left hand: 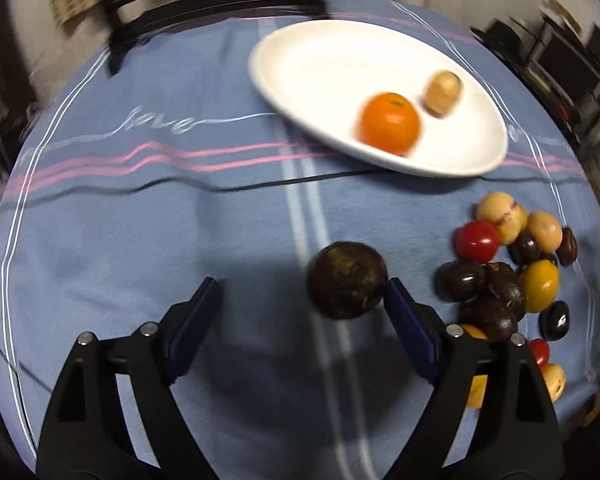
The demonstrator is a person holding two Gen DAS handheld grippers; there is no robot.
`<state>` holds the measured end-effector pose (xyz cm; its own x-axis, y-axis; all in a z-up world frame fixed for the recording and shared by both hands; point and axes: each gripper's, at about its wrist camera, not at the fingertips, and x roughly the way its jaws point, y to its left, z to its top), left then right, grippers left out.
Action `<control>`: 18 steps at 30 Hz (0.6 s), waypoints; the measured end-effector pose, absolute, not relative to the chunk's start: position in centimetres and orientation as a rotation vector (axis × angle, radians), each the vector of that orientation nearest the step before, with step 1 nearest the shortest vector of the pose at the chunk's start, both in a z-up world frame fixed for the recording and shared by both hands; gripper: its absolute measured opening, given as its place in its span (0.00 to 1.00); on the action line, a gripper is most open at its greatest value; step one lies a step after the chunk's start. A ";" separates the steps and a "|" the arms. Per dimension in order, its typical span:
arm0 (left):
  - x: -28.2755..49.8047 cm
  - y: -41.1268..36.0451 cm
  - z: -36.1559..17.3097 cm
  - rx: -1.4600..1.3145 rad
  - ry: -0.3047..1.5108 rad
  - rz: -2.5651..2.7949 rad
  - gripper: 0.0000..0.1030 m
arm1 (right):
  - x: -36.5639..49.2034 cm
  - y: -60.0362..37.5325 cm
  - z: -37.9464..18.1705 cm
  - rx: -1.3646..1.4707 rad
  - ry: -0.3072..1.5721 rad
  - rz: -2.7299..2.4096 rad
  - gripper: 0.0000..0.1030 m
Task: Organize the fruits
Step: 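Grasp the dark brown fruit with the left gripper while the right gripper moves toward the dark red fruit, then grasp the dark red fruit with the right gripper while the left gripper lifts the brown fruit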
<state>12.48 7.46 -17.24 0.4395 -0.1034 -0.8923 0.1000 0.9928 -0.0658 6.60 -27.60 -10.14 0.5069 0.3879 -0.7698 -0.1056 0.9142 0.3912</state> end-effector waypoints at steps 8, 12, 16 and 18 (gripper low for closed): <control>12.4 6.7 -16.8 -0.024 1.078 -0.193 0.81 | 6.8 -27.0 -10.0 0.293 1.002 0.332 0.78; 13.1 5.0 -17.4 0.022 1.082 -0.205 0.75 | 6.7 -27.3 -10.0 0.298 0.999 0.327 0.78; 13.0 4.3 -18.1 0.056 1.098 -0.215 0.43 | 6.7 -27.6 -10.4 0.300 1.014 0.310 0.78; 13.1 4.5 -18.3 0.043 1.096 -0.221 0.43 | 6.6 -27.6 -10.6 0.267 1.020 0.286 0.78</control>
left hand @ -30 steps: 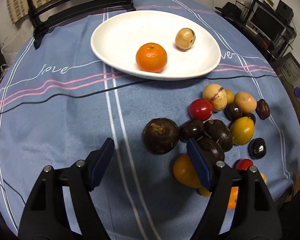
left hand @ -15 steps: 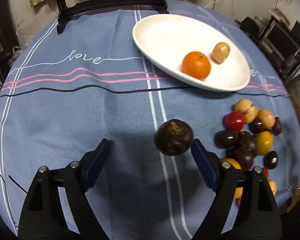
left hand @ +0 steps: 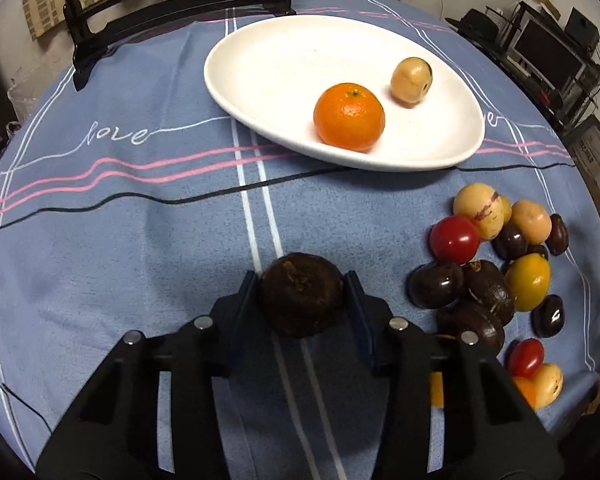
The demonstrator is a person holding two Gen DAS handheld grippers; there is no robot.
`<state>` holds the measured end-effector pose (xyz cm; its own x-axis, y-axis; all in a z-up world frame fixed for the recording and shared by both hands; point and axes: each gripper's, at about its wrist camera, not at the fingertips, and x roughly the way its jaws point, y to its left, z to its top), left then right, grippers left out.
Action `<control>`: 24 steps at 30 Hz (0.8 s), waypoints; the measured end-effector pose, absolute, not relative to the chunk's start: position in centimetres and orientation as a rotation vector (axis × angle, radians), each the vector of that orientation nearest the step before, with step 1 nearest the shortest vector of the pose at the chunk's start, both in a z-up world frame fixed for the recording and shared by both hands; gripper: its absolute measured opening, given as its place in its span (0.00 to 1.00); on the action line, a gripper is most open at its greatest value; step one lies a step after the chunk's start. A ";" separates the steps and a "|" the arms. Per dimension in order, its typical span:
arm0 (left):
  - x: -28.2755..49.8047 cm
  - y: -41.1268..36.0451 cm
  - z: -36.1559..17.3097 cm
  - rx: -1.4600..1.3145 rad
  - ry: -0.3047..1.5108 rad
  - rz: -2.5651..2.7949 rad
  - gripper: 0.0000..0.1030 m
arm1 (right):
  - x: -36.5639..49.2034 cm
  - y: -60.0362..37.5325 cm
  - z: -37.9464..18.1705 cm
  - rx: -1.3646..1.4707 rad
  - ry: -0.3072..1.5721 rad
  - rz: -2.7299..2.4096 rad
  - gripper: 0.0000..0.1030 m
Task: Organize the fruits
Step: 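Grasp the dark red fruit with the right gripper while the left gripper lifts the brown fruit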
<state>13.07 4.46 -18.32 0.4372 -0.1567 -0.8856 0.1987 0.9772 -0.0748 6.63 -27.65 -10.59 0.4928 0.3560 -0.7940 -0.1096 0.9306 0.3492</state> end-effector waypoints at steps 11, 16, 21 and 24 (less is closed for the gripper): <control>9.7 6.3 -18.3 0.011 1.090 -0.199 0.43 | 6.7 -27.4 -14.6 0.142 1.068 0.262 0.77; 9.2 5.8 -18.5 0.051 1.078 -0.178 0.44 | 7.7 -26.6 -16.4 0.079 1.088 0.263 0.69; 9.1 5.7 -18.5 0.059 1.067 -0.173 0.44 | 8.6 -26.5 -18.2 0.069 1.123 0.261 0.60; 9.0 5.6 -18.5 0.069 1.063 -0.171 0.44 | 8.8 -26.6 -18.6 0.076 1.120 0.260 0.54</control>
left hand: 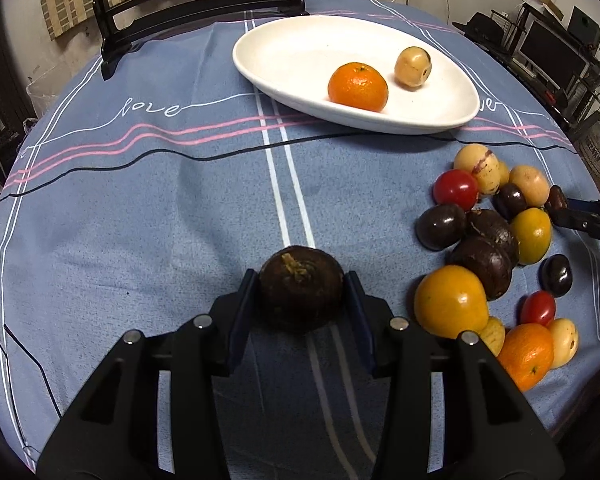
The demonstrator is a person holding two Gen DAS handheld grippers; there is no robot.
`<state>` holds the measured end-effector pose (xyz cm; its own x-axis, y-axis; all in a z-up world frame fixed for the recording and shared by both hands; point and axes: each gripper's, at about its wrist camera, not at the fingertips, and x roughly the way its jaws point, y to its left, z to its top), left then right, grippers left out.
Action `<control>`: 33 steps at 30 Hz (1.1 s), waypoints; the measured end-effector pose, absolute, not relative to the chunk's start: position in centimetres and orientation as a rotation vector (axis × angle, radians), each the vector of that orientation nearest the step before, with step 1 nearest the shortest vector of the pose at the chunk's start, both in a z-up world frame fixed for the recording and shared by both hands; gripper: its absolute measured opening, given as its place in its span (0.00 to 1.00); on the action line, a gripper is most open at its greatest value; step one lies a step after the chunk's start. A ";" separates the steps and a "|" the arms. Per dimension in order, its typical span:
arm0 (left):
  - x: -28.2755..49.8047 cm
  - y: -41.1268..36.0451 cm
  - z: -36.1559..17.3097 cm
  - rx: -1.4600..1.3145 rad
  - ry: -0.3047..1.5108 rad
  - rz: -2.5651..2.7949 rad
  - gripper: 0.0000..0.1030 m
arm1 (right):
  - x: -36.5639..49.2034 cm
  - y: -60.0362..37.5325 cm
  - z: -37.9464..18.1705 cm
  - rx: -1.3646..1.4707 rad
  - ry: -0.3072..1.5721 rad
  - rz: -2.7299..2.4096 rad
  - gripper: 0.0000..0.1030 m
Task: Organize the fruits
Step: 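Grasp the dark red fruit with the right gripper while the left gripper lifts the brown fruit, then lower both dark fruits onto the white plate and open both grippers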
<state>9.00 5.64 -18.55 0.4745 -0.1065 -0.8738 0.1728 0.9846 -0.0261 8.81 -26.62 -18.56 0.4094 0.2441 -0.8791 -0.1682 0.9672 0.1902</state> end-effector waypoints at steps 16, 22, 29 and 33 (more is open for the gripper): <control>8.7 6.8 -18.3 -0.025 1.050 -0.179 0.43 | 7.9 -27.2 -17.8 0.120 1.102 0.280 0.42; 8.4 7.4 -17.4 -0.045 1.029 -0.177 0.43 | 7.5 -28.1 -17.2 0.156 1.089 0.265 0.42; 10.1 8.6 -15.9 -0.072 1.004 -0.153 0.43 | 8.1 -28.3 -16.1 0.170 1.070 0.267 0.42; 12.7 8.6 -14.2 -0.044 0.966 -0.157 0.43 | 10.3 -27.4 -14.3 0.153 1.033 0.301 0.42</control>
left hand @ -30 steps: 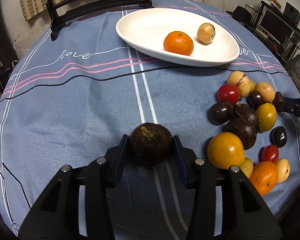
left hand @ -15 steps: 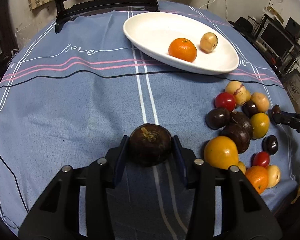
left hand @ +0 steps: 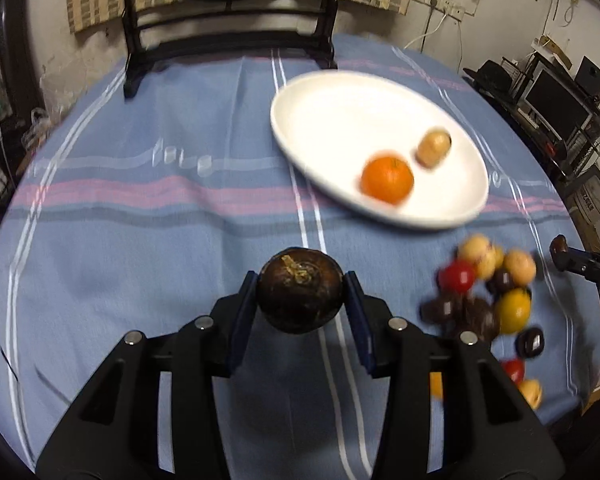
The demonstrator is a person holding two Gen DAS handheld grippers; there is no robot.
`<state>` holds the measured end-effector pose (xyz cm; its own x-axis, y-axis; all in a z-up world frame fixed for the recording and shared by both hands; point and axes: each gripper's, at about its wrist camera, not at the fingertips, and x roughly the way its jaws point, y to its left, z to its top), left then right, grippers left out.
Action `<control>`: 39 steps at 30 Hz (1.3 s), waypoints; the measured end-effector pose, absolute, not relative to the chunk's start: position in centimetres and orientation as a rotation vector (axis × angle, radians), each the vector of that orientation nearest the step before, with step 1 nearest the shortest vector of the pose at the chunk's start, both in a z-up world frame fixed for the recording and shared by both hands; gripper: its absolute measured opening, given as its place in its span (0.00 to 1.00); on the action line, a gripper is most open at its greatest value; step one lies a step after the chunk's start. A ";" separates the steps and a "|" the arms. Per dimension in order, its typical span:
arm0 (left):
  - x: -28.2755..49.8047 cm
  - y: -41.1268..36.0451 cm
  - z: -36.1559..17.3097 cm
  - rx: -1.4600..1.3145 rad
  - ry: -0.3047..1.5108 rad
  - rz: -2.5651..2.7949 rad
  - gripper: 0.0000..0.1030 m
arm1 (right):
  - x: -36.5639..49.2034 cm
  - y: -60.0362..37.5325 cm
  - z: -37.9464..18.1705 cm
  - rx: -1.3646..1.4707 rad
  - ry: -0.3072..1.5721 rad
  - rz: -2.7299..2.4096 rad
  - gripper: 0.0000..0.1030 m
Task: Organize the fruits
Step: 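Lower both dark fruits onto the white plate and open both grippers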
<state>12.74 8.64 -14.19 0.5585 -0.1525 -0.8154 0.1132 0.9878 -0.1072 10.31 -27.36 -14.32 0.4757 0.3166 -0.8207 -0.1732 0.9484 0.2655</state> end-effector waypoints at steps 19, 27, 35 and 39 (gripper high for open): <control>30.8 2.8 -15.0 0.032 0.955 -0.259 0.43 | 31.5 -16.0 -13.8 0.065 1.007 0.487 0.42; 31.1 2.8 -14.9 0.034 0.924 -0.249 0.59 | 32.5 -15.8 -13.4 0.074 0.990 0.449 0.62; 24.9 5.3 -12.2 -0.026 0.907 -0.201 0.67 | 26.2 -20.8 -10.1 0.161 0.932 0.399 0.64; 19.6 6.2 -12.7 -0.048 0.964 -0.202 0.68 | 21.1 -22.4 -10.6 0.180 0.974 0.380 0.65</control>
